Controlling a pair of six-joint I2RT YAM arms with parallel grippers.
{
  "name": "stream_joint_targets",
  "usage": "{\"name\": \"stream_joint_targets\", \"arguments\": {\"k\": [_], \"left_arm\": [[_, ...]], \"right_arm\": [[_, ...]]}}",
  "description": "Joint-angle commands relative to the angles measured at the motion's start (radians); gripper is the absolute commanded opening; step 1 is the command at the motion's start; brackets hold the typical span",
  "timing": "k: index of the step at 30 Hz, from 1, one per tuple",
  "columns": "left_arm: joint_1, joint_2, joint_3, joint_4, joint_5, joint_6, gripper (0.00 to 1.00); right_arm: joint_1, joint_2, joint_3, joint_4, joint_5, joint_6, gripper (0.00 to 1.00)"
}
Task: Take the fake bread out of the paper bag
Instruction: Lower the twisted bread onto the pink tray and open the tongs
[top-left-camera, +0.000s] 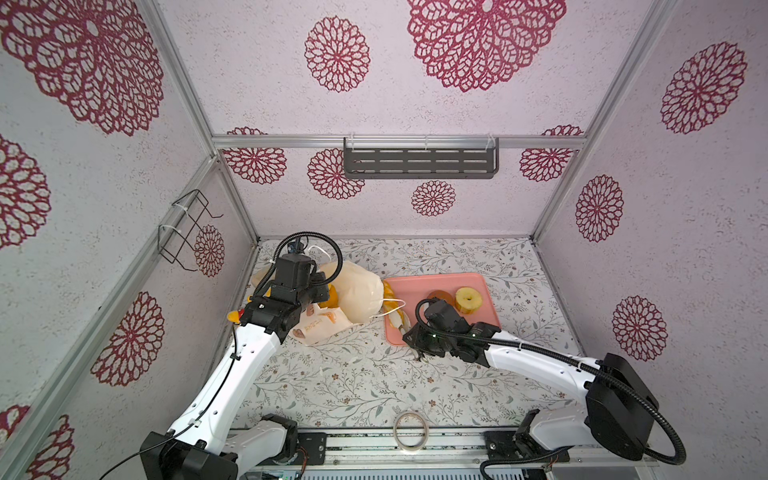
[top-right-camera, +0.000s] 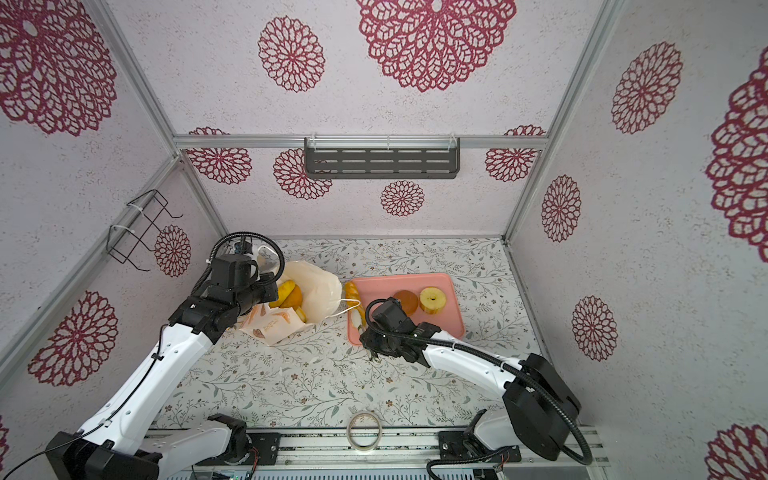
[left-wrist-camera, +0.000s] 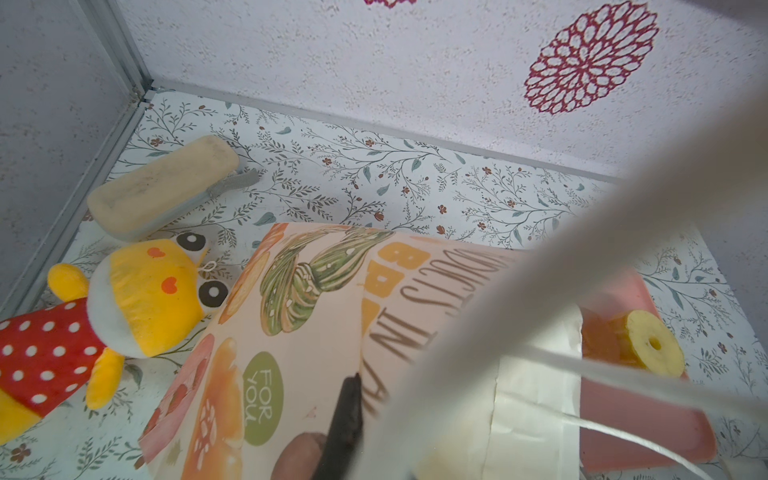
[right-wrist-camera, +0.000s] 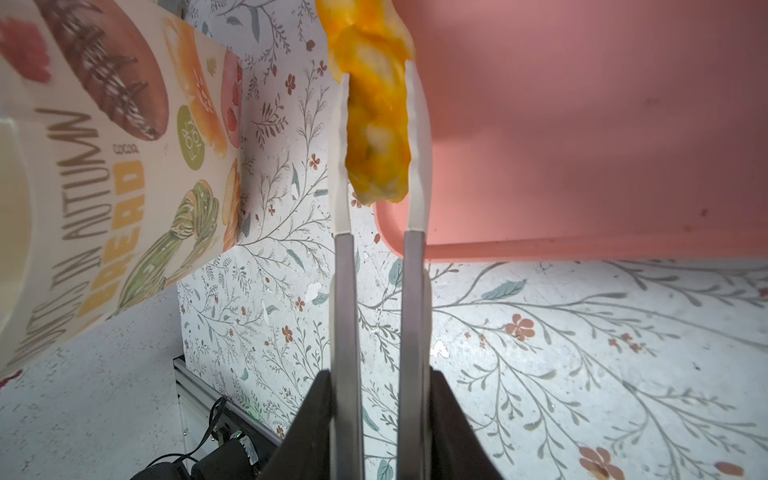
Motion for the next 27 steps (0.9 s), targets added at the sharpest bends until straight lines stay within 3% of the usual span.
{"name": "stream_joint_targets", "arguments": {"k": [1, 10, 19, 27], "left_arm": [[0.008, -0.021, -0.011, 0.031, 0.008, 0.004, 0.00], [0.010, -0.017, -0.021, 0.045, 0.020, -0.008, 0.00], [0.010, -0.020, -0.020, 0.046, 0.023, -0.010, 0.00], [0.010, -0.021, -0.022, 0.041, 0.021, -0.006, 0.00]], "right_arm": [[0.008, -0.024, -0.003, 0.036, 0.055, 0.035, 0.00], [0.010, -0.097, -0.074, 0.058, 0.112, 0.085, 0.00], [0.010, -0.018, -0.036, 0.131, 0.061, 0.073, 0.00], [0.009, 0.005, -0.007, 0.111, 0.048, 0.054, 0.39]]}}
